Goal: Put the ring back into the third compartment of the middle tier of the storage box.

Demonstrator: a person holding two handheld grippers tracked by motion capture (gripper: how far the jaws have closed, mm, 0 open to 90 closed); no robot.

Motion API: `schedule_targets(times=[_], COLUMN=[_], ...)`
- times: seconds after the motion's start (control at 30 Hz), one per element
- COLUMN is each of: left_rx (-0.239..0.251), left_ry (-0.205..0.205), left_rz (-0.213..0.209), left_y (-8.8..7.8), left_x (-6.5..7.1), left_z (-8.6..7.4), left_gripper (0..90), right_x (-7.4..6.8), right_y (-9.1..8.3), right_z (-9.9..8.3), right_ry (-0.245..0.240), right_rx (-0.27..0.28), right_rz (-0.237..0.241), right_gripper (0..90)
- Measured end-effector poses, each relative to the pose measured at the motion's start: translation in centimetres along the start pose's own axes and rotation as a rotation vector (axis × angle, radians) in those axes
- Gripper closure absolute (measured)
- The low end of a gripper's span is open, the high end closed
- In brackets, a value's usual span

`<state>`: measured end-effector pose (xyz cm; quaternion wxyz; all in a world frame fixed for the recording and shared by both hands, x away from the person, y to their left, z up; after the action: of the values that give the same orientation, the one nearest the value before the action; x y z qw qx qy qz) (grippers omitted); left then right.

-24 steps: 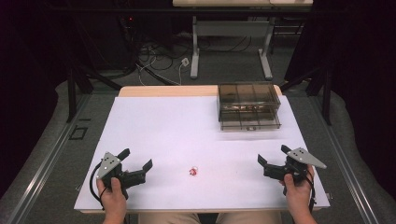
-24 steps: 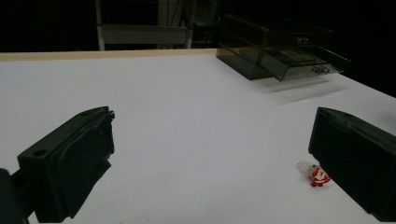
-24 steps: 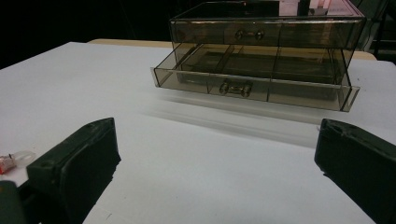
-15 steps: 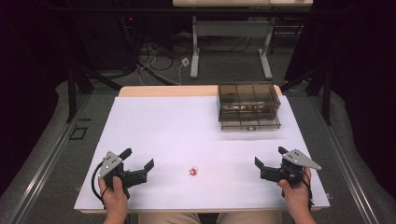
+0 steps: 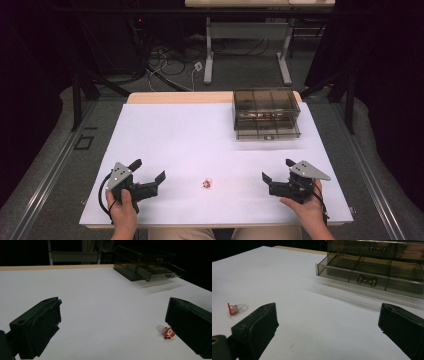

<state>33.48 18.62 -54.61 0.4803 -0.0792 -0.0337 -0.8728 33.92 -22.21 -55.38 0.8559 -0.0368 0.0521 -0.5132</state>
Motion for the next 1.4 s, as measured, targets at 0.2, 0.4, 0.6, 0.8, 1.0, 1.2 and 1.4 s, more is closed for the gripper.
schedule_targets(times=[0.2, 0.4, 0.6, 0.8, 1.0, 1.2, 1.4], left_rx=[-0.005, -0.001, 0.005, 0.005, 0.001, 0.001, 0.001], left_ry=[-0.011, -0.012, -0.012, -0.013, -0.012, -0.014, -0.012], left_rz=[0.007, 0.006, 0.002, 0.002, 0.0, 0.002, 0.0], left_y=[-0.1, -0.1, 0.0, 0.0, 0.0, -0.2, -0.2], left_x=[-0.2, -0.1, -0.1, -0.1, -0.1, -0.1, -0.1], left_z=[0.0, 0.1, 0.1, 0.1, 0.1, 0.1, 0.1], left_gripper=[0.2, 0.2, 0.2, 0.2, 0.2, 0.2, 0.2], right_x=[-1.4, -2.8, -4.2, -5.3, -6.6, -7.6, -8.6], right_y=[0.5, 1.1, 1.9, 2.6, 3.5, 4.2, 4.8], right_z=[0.2, 0.7, 0.8, 0.9, 1.2, 1.3, 1.4], right_ry=[-0.028, -0.048, -0.061, -0.064, -0.06, -0.053, -0.056], right_rx=[-0.015, -0.006, -0.013, -0.012, -0.002, 0.002, 0.0], right_rz=[0.033, 0.064, 0.097, 0.121, 0.156, 0.178, 0.196], right_gripper=[3.8, 6.8, 7.8, 7.9, 8.3, 9.6, 12.4])
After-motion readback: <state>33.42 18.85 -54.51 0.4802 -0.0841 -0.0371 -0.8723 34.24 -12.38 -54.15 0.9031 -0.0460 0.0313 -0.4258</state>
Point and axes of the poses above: each handheld gripper's, and its own axes: y roughly forward along the jaws, z roughly out of its top, x roughly to its right, the point moved 7 cm from there along y, roughly forward along the jaws, and after that the axes turned 15 degrees about x, right-handed, at the moved point
